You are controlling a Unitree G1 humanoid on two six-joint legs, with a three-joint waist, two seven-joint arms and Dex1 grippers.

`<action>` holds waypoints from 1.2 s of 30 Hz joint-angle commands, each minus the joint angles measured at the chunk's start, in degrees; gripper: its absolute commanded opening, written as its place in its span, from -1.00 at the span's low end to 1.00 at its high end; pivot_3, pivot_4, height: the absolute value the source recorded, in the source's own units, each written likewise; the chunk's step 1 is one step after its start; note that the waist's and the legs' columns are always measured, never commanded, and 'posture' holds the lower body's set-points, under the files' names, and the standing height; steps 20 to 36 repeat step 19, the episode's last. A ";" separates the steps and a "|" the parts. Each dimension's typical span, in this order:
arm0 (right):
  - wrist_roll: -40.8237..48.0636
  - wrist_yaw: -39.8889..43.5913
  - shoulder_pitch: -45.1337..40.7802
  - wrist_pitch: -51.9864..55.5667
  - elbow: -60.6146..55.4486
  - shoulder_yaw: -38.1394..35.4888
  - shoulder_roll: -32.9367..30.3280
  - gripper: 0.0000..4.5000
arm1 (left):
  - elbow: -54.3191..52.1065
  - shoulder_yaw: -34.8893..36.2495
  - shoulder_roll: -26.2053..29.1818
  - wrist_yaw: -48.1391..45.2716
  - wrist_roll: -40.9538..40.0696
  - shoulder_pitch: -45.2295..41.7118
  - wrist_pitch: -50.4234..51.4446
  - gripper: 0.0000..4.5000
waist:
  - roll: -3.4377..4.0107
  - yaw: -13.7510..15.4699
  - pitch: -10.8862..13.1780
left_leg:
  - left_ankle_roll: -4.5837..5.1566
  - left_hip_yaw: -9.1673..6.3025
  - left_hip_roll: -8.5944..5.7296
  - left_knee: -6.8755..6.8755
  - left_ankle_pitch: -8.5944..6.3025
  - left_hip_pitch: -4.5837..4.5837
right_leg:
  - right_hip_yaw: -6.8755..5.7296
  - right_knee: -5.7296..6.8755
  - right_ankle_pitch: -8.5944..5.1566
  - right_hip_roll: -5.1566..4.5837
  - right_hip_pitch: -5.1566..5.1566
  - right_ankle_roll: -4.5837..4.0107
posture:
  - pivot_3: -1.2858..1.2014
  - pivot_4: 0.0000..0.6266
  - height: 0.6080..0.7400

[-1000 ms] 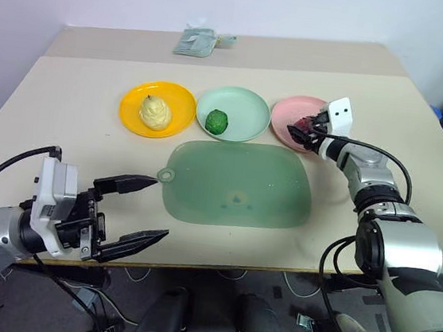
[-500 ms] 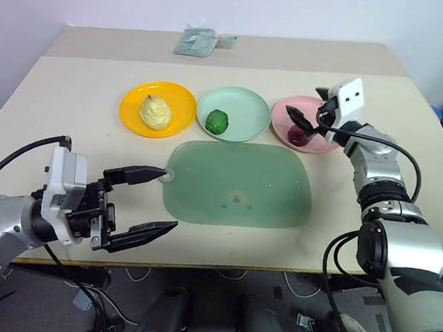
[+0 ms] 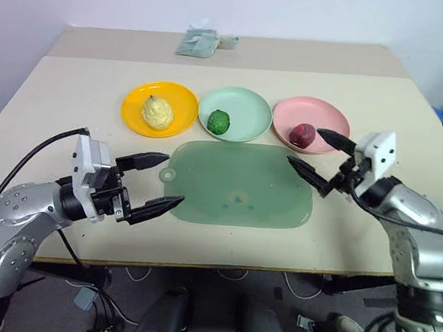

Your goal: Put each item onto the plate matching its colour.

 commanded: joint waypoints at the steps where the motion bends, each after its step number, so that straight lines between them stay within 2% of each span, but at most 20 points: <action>1: 4.79 -1.14 6.46 4.78 -9.06 -5.44 -2.07 0.99 | -0.96 0.21 -0.09 2.04 2.41 0.51 -1.14 1.00 | -0.02 0.24 -0.01 | 0.01 -0.01 0.00 0.00 0.00 0.00 | -0.01 -0.01 0.00 -0.01 0.02 0.00 | 0.03 -0.52 1.00; 5: 6.31 -1.12 12.46 6.10 -12.00 -8.25 -3.39 0.99 | -1.10 0.13 0.05 3.49 5.12 2.02 -1.73 1.00 | -0.02 0.73 -0.01 | 0.02 0.04 0.00 0.08 -0.01 0.02 | 0.01 -0.02 -0.09 -0.02 0.07 -0.15 | 0.03 -0.52 1.00; 12: 6.67 -1.15 17.20 5.14 -11.76 -11.07 -3.69 0.99 | -2.21 0.73 1.10 2.81 5.68 5.60 -1.15 1.00 | -0.03 1.19 -0.01 | 0.03 0.04 0.01 0.08 -0.01 0.05 | -0.01 -0.05 -0.10 -0.03 0.13 -0.16 | 0.03 -0.52 1.00; 36: 6.62 -0.96 17.52 4.53 -10.77 -11.21 -4.28 0.99 | -2.57 0.31 2.16 2.54 5.57 6.37 -0.37 1.00 | -0.04 1.21 -0.02 | 0.04 0.03 0.02 0.10 -0.01 0.05 | -0.03 -0.05 -0.11 -0.03 0.14 -0.18 | 0.03 -0.52 1.00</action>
